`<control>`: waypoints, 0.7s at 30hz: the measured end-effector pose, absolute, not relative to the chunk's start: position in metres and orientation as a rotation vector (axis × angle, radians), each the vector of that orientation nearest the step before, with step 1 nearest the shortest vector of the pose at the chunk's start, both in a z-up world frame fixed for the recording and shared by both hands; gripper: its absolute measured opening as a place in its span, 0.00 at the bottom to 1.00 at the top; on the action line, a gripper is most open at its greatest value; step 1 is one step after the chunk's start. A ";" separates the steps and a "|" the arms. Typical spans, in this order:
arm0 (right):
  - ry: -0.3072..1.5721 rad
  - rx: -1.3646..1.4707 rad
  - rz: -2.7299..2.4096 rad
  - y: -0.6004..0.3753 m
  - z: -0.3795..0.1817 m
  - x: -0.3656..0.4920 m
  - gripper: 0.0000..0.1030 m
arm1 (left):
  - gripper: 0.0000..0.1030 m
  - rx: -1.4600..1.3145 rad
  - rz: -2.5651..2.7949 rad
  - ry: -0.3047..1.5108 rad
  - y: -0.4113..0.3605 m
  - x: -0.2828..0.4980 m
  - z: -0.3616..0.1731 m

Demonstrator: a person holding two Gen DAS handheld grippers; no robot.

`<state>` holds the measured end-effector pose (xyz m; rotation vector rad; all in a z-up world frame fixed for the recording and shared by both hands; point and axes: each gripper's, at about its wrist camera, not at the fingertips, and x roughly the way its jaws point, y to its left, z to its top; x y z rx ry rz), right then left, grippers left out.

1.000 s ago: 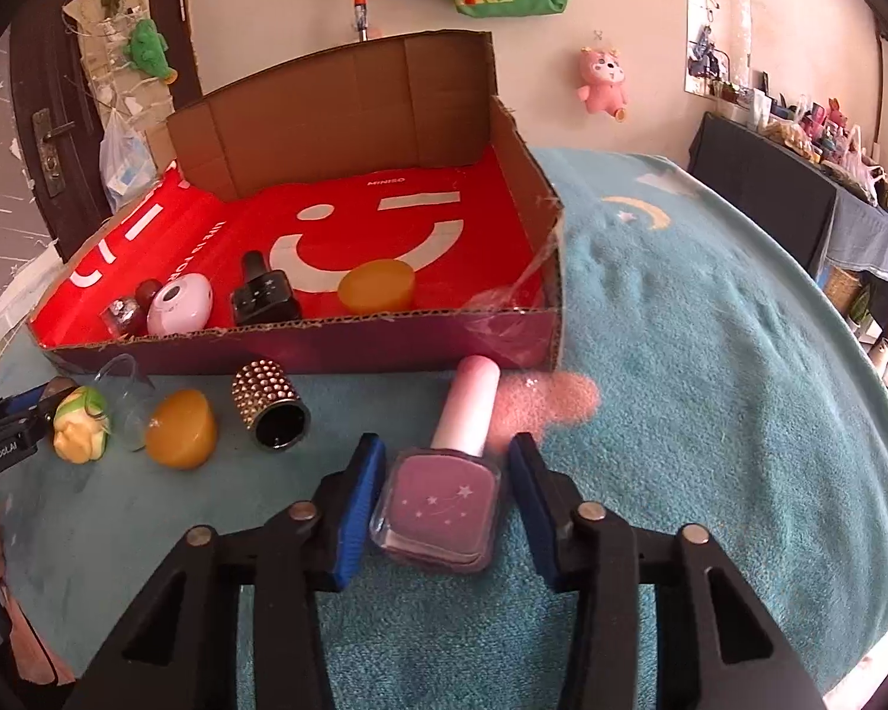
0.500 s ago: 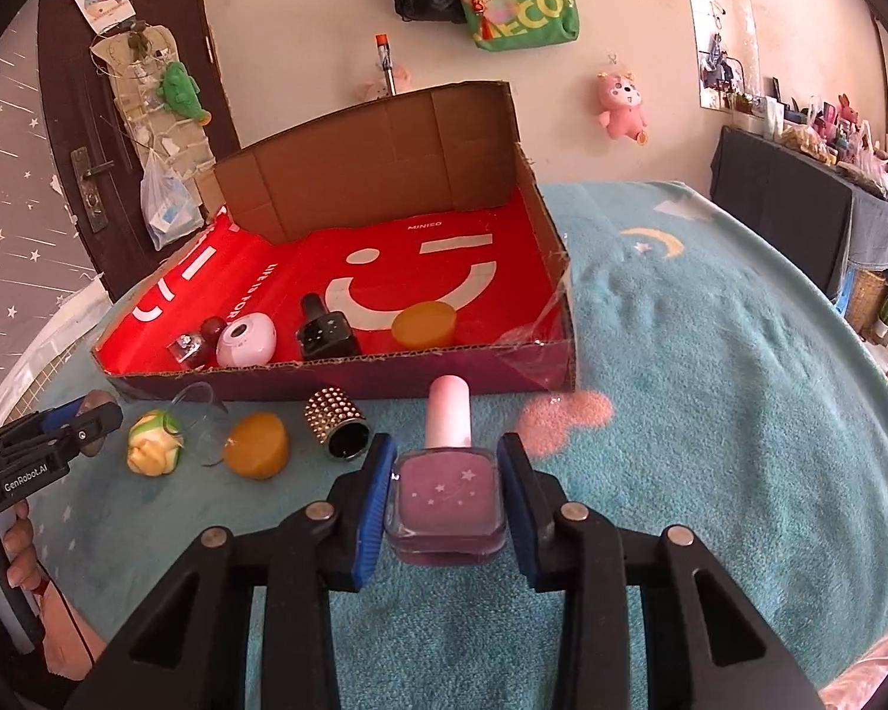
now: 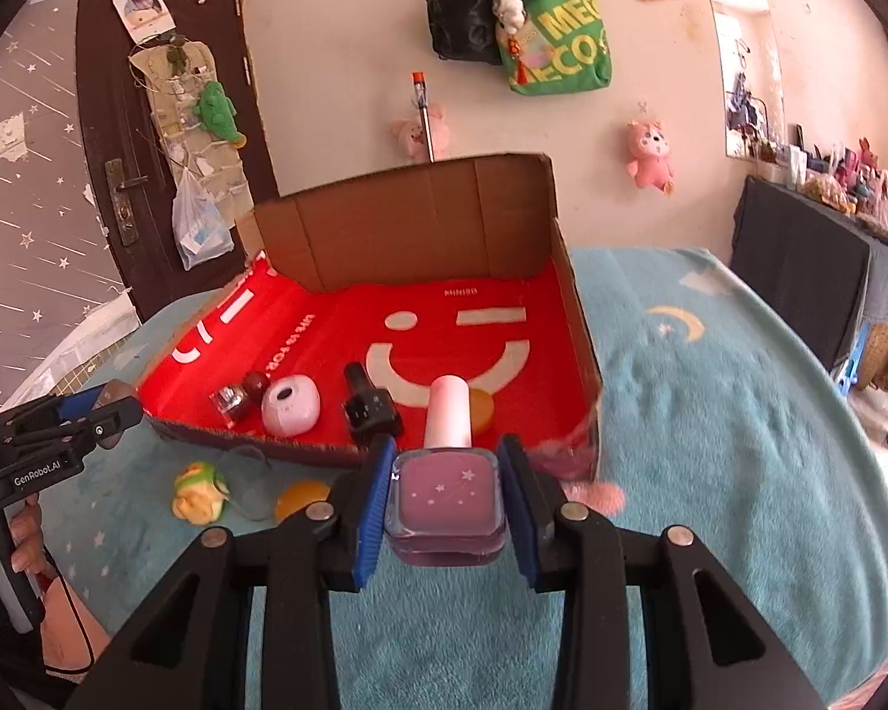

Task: Organize rigid objects
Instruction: 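Carry both held items over the red-lined box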

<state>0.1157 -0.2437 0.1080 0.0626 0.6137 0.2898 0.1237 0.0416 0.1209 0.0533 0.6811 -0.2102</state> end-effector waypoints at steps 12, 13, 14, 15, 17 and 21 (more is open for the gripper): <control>0.722 -0.036 0.346 -0.203 0.117 0.240 0.37 | 0.47 0.193 -0.238 0.856 0.021 0.247 0.112; 0.742 -0.043 0.344 -0.199 0.112 0.249 0.37 | 0.47 0.189 -0.239 0.879 0.020 0.255 0.108; 0.762 -0.048 0.347 -0.196 0.107 0.257 0.37 | 0.47 0.187 -0.237 0.898 0.020 0.262 0.104; 0.783 -0.048 0.353 -0.194 0.101 0.264 0.37 | 0.47 0.187 -0.239 0.913 0.019 0.267 0.101; 0.821 -0.049 0.361 -0.190 0.091 0.276 0.37 | 0.47 0.204 -0.234 0.937 0.016 0.275 0.095; 0.862 -0.063 0.363 -0.186 0.080 0.290 0.37 | 0.47 0.232 -0.222 0.994 0.013 0.287 0.085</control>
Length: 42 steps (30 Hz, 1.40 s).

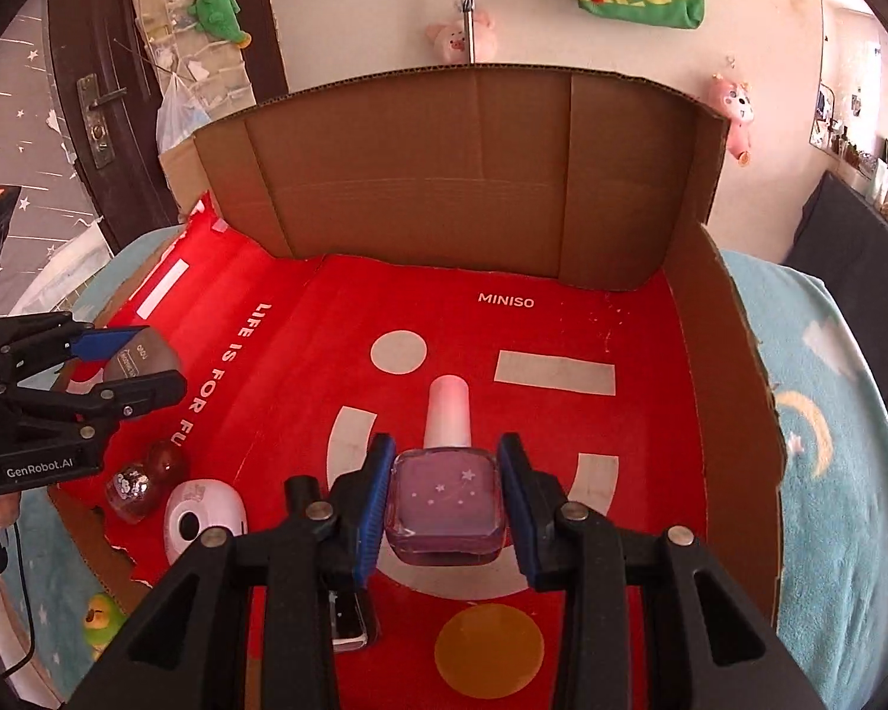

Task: Organize rigid objects
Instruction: 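Carry both held items over the red-lined box, then lower both held items into the box and open both tools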

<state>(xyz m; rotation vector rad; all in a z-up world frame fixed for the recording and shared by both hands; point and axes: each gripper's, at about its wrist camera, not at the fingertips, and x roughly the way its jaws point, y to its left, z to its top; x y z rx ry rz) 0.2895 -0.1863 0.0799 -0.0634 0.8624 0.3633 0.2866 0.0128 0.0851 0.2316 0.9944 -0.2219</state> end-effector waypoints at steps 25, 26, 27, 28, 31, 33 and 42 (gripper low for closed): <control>0.977 -0.203 0.367 -0.169 0.060 0.302 0.37 | 0.48 0.257 -0.223 1.110 0.008 0.308 0.055; 0.981 -0.200 0.368 -0.169 0.060 0.303 0.37 | 0.48 0.257 -0.222 1.108 0.008 0.307 0.055; 0.984 -0.199 0.368 -0.169 0.060 0.303 0.37 | 0.48 0.257 -0.221 1.107 0.008 0.307 0.055; 0.986 -0.200 0.369 -0.170 0.060 0.303 0.37 | 0.48 0.258 -0.220 1.106 0.008 0.306 0.054; 0.993 -0.202 0.371 -0.170 0.060 0.304 0.37 | 0.48 0.256 -0.219 1.105 0.009 0.304 0.053; 0.994 -0.200 0.372 -0.170 0.060 0.305 0.37 | 0.48 0.257 -0.219 1.103 0.009 0.303 0.053; 1.002 -0.204 0.373 -0.164 0.058 0.307 0.37 | 0.48 0.253 -0.221 1.093 0.012 0.300 0.054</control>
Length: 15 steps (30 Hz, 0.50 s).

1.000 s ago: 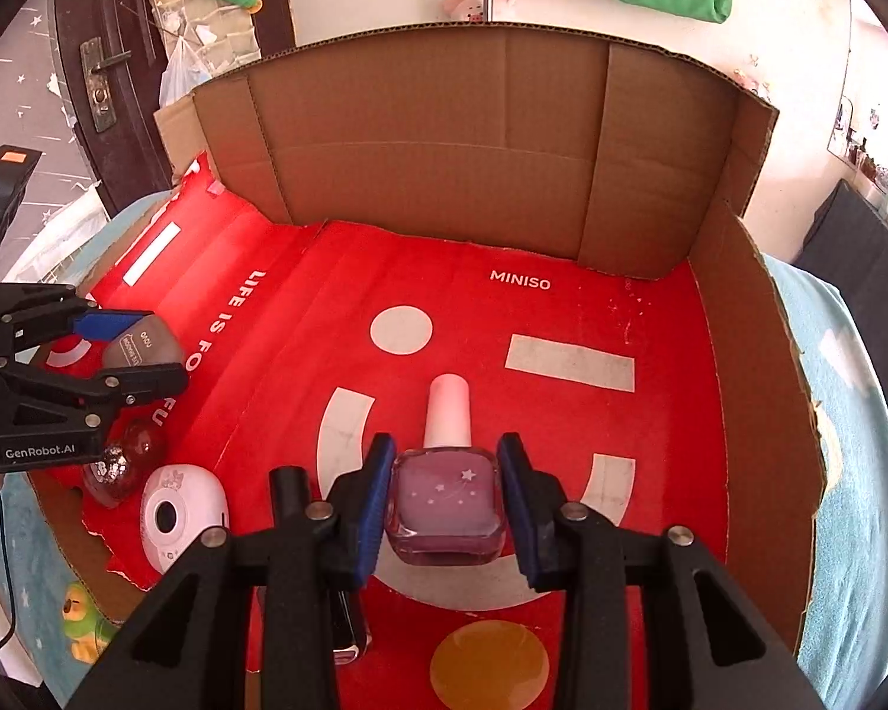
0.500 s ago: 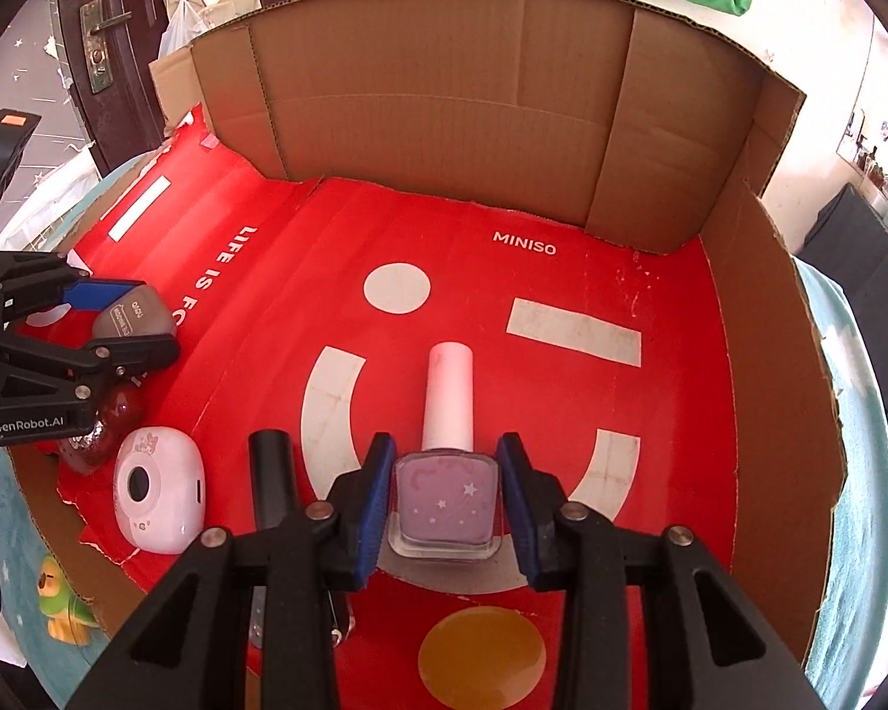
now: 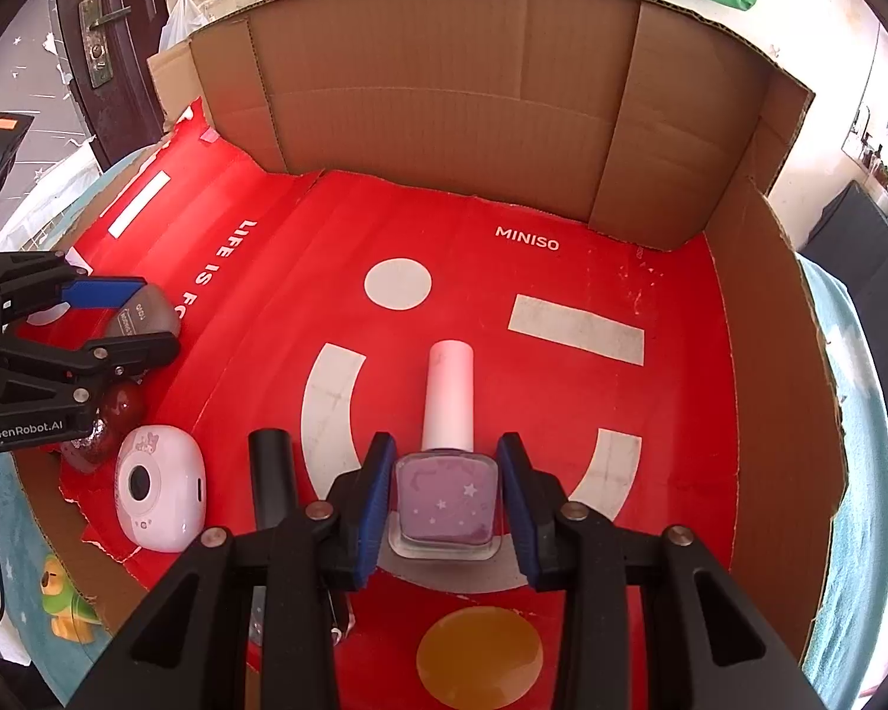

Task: Organize rigid objects
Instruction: 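Lower both held items into the box and open both tools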

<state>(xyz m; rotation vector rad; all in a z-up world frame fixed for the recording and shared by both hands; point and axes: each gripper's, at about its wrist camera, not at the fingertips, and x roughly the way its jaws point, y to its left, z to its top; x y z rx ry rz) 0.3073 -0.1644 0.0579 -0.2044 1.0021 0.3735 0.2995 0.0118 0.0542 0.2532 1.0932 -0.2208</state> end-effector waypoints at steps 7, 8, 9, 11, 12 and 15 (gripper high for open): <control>1.011 -0.177 0.380 -0.168 0.057 0.306 0.37 | 0.54 0.207 -0.231 1.055 0.019 0.291 0.064; 1.013 -0.171 0.382 -0.168 0.057 0.307 0.37 | 0.56 0.199 -0.233 1.043 0.020 0.289 0.067; 1.014 -0.165 0.384 -0.170 0.058 0.306 0.37 | 0.57 0.192 -0.237 1.032 0.021 0.287 0.071; 1.016 -0.152 0.386 -0.171 0.059 0.306 0.37 | 0.64 0.178 -0.233 1.000 0.022 0.280 0.079; 1.012 -0.144 0.388 -0.172 0.060 0.305 0.38 | 0.66 0.172 -0.229 0.984 0.023 0.276 0.082; 0.993 -0.124 0.396 -0.177 0.069 0.300 0.47 | 0.68 0.147 -0.232 0.928 0.027 0.262 0.095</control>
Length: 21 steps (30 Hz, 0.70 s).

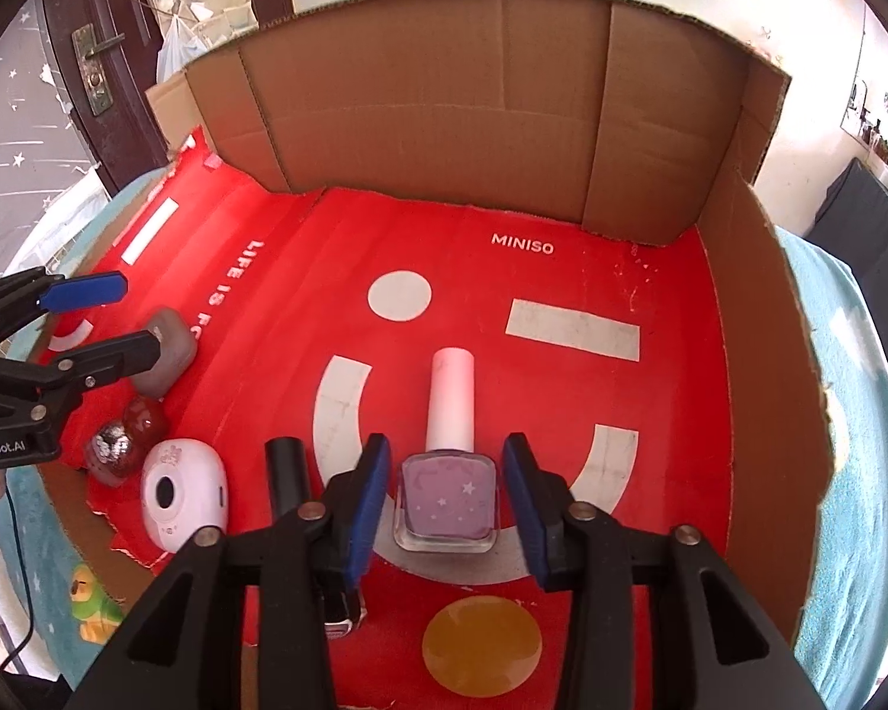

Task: Organize rigid objects
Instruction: 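Lower both held items into the box and open both tools, then withdraw both tools from the box toward the remaining items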

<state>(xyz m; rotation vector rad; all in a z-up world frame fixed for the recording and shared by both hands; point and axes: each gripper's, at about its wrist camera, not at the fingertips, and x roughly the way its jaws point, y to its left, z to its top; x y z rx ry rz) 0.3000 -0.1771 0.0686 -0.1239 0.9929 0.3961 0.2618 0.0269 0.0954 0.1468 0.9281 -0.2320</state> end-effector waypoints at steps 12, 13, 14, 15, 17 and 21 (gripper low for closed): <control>0.774 -0.059 0.408 -0.202 0.143 0.241 0.85 | 0.87 0.070 -0.188 0.621 0.036 0.187 0.164; 0.751 -0.054 0.411 -0.204 0.150 0.233 0.89 | 0.90 0.071 -0.189 0.588 0.034 0.178 0.168; 0.731 -0.048 0.411 -0.206 0.156 0.225 0.93 | 0.92 0.073 -0.184 0.561 0.032 0.173 0.170; 0.711 -0.042 0.412 -0.208 0.162 0.217 0.94 | 0.92 0.078 -0.177 0.528 0.031 0.162 0.174; 0.667 -0.039 0.416 -0.213 0.174 0.197 0.96 | 0.94 0.083 -0.169 0.475 0.026 0.146 0.180; 0.572 -0.048 0.391 -0.218 0.190 0.158 1.00 | 0.96 0.072 -0.145 0.378 0.024 0.109 0.188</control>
